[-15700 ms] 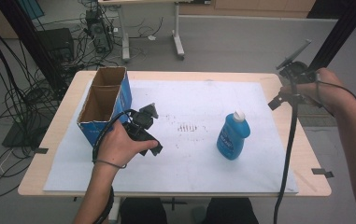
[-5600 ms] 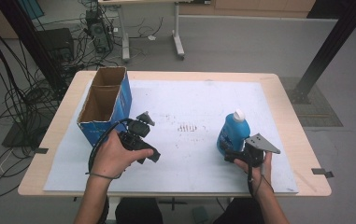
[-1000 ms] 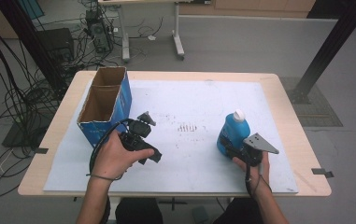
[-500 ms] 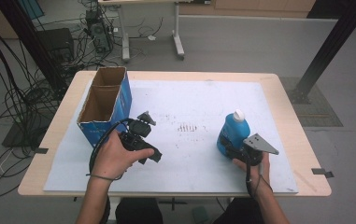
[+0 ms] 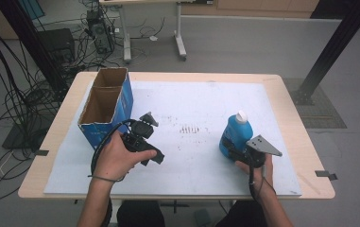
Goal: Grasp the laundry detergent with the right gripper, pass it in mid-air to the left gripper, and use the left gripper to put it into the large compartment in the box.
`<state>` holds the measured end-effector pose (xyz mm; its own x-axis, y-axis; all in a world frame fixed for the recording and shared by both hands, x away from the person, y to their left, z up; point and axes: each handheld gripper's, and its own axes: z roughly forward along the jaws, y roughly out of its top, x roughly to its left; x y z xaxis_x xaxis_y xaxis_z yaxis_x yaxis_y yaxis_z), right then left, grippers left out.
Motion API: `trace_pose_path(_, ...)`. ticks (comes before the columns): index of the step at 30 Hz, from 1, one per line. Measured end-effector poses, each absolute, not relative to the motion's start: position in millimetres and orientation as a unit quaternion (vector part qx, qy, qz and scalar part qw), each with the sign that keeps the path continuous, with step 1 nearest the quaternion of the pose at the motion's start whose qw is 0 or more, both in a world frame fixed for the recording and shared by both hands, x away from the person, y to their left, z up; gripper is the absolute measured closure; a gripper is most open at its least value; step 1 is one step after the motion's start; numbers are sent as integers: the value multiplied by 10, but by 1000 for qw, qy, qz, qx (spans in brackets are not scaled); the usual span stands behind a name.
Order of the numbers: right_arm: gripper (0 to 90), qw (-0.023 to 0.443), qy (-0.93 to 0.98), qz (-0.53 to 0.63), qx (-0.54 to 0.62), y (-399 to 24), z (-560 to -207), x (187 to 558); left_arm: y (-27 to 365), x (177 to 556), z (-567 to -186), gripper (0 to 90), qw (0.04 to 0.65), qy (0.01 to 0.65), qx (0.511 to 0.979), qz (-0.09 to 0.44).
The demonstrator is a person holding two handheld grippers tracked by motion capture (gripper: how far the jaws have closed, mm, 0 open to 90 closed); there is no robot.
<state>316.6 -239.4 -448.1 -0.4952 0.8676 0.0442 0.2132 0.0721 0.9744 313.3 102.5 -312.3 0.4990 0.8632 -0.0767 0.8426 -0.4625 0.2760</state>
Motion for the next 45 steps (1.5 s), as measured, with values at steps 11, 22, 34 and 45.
trace_pose_path(11, 412, 300, 669, 549, 401, -2397, -4486, 3166, 1015, 3137, -3128, 108, 141, 498, 855, 37)
trace_pose_path(22, 413, 300, 668, 550, 401, -2397, -4488, 3166, 1025, 3143, -3126, 107, 142, 498, 855, 36)
trace_pose_path(34, 413, 300, 668, 550, 402, -2396, -4489, 3165, 1014, 3145, -3108, 106, 145, 495, 856, 38)
trace_pose_path(45, 414, 300, 668, 550, 402, -2397, -4489, 3163, 1019, 3137, -3109, 107, 146, 499, 853, 39)
